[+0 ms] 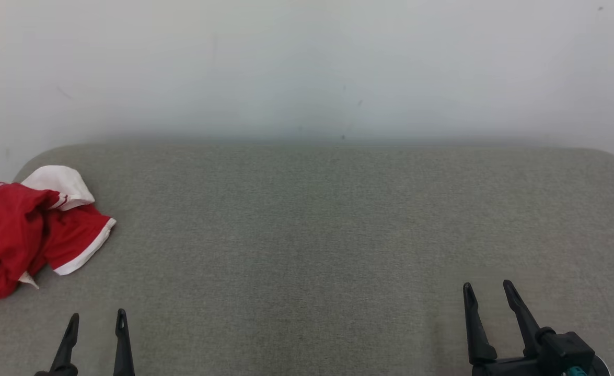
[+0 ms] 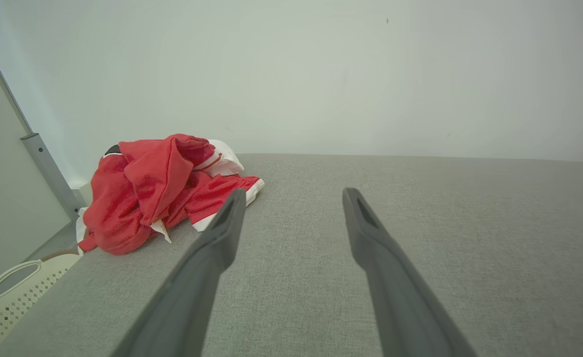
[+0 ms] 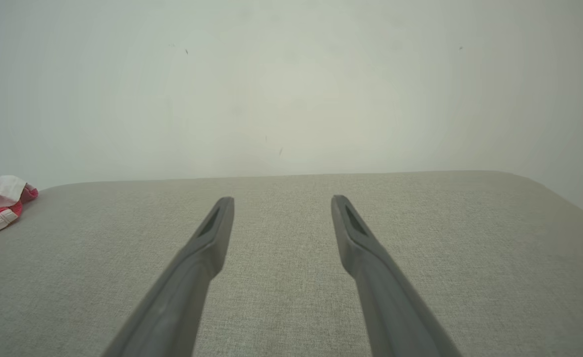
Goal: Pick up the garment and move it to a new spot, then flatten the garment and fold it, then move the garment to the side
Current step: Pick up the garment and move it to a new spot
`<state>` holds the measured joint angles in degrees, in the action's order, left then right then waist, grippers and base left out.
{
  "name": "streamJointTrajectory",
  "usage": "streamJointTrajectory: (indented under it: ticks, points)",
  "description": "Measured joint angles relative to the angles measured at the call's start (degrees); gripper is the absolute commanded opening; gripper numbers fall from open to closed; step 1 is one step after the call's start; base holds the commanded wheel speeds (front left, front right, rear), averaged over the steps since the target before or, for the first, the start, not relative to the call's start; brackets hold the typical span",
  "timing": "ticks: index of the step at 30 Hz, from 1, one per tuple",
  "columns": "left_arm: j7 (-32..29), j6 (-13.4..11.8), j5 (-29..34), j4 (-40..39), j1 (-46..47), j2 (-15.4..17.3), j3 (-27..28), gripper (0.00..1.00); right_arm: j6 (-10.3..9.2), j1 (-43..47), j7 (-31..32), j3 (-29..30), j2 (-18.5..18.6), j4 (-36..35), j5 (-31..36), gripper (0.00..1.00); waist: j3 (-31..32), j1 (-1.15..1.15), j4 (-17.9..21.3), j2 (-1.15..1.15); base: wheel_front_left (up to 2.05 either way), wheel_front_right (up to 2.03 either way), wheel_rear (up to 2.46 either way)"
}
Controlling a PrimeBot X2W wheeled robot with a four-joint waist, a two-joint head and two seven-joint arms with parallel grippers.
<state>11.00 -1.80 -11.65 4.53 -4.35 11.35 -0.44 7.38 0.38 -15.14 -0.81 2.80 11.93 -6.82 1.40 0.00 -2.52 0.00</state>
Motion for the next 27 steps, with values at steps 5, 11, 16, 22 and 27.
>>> streamJointTrajectory:
  ticks: [5, 11, 16, 22, 27]
  points:
    - [-0.02, -0.22, 0.01, 0.00, 0.02, 0.24, -0.49, 1.00, 0.00, 0.93, 0.05, 0.07, 0.01, 0.09, -0.02, 1.00, 0.11, 0.00, -3.55, 0.00, 0.00, 0.00, 0.00]
    - [-0.56, -0.79, 0.03, -0.23, -0.32, 1.22, -0.11, 1.00, 0.00, 1.17, 0.07, -0.31, 0.01, 0.36, -0.31, 1.00, 0.29, 0.00, -8.90, 0.00, 0.00, 0.00, 0.00]
    - [-1.29, -1.49, 0.02, -1.19, -0.68, 1.78, 0.47, 1.00, 0.01, 1.49, 0.05, -0.57, 0.01, 0.68, -0.66, 1.00, 0.57, 0.00, -13.85, 0.00, 0.00, 0.00, 0.00]
    - [-2.02, -2.02, -0.07, -1.86, -1.76, 2.47, 1.00, 1.00, 0.01, 1.59, 0.03, -1.42, 0.01, 1.21, -1.21, 1.00, 1.11, 0.00, -19.72, 0.00, 0.00, 0.00, 0.00]
    - [-2.02, -2.97, -0.71, -2.67, -3.29, 2.79, 2.15, 1.00, 0.01, 1.08, 0.01, -2.61, -0.02, 1.64, -1.25, 1.00, 1.56, 0.00, -23.62, 0.00, 0.00, 0.00, 0.00]
